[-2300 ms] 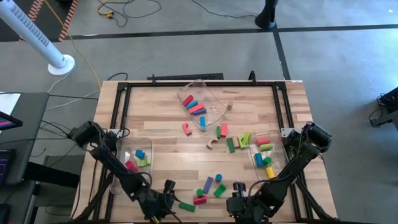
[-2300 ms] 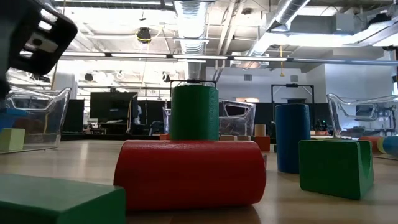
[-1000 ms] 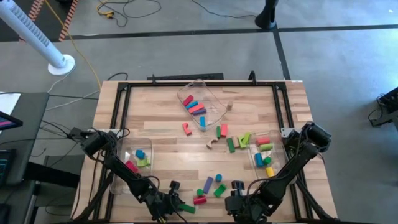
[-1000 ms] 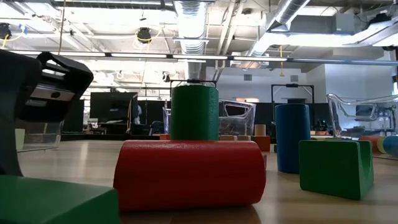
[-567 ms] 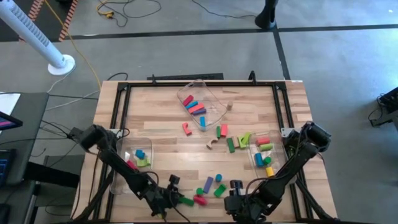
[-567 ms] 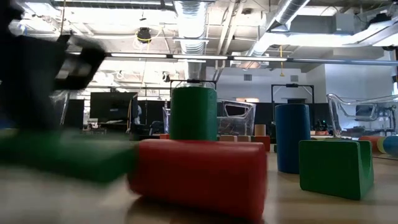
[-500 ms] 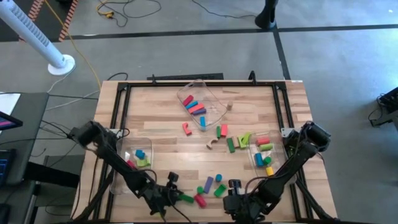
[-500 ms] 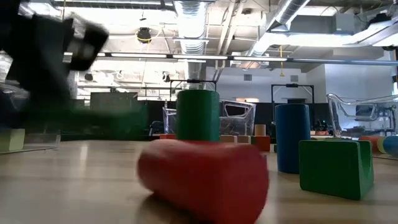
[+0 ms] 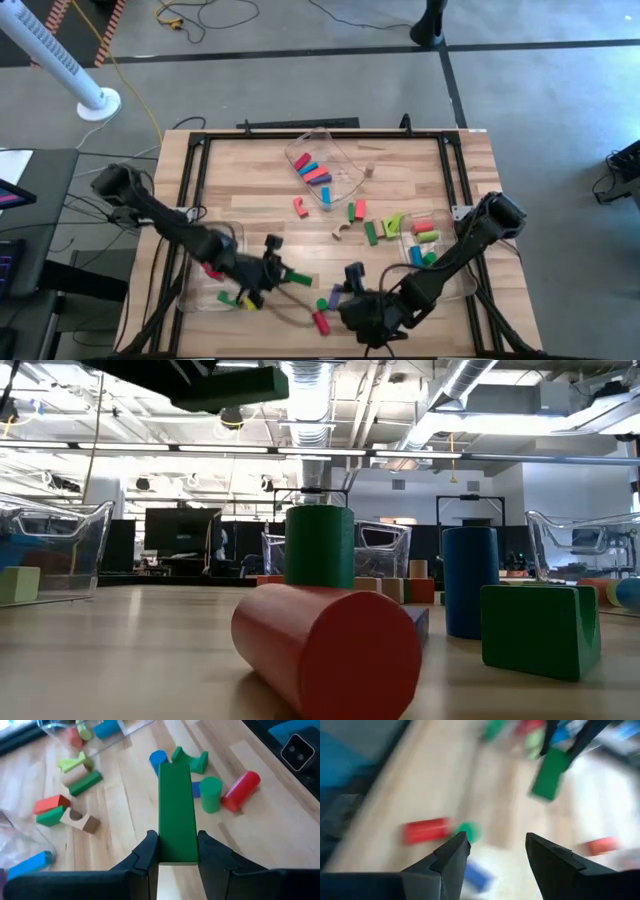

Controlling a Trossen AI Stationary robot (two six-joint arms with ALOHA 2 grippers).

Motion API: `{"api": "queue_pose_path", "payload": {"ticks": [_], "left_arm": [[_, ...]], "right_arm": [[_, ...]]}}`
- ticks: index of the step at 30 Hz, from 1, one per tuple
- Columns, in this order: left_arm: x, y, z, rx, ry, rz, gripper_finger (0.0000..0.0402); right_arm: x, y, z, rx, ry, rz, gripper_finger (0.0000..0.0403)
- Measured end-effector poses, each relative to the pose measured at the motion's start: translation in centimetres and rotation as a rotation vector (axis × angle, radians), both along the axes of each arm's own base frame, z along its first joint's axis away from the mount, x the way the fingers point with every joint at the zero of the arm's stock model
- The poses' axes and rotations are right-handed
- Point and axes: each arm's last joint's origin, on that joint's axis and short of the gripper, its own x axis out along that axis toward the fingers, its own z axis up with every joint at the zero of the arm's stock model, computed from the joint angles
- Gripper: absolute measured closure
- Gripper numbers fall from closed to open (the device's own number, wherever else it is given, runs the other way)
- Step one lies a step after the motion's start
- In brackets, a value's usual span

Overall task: Sort blocks by size
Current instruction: Put the green rectangular block into the top transparent bin

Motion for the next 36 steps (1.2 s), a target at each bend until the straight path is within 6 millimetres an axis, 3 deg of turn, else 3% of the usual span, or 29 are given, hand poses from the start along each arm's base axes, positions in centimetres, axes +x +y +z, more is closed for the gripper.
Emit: {"api": "queue_pose_path", "payload": {"ticks": [6,9,23,36], "left_arm": [[0.5,5.1,1.5,-0.049,0.049,-0.038,0.0307],[0.8,7.8,2.1,-0.084,0.043,-0.047,0.0307],[1.1,17.4,2.8,-0.208,-0.005,-0.131,0.0307],[-0.1,21.9,2.9,-0.259,-0.065,-0.183,0.0307]], "right_arm": [[0.6,-1.3,0.7,-0.409,-0.063,-0.024,0.0173],[1.3,-2.4,0.8,-0.514,-0.050,-0.039,0.0173],[4.9,-11.0,0.4,-0.627,0.108,-0.215,0.0173],[7.3,-15.9,1.0,-0.666,0.116,-0.256,0.0173]]}}
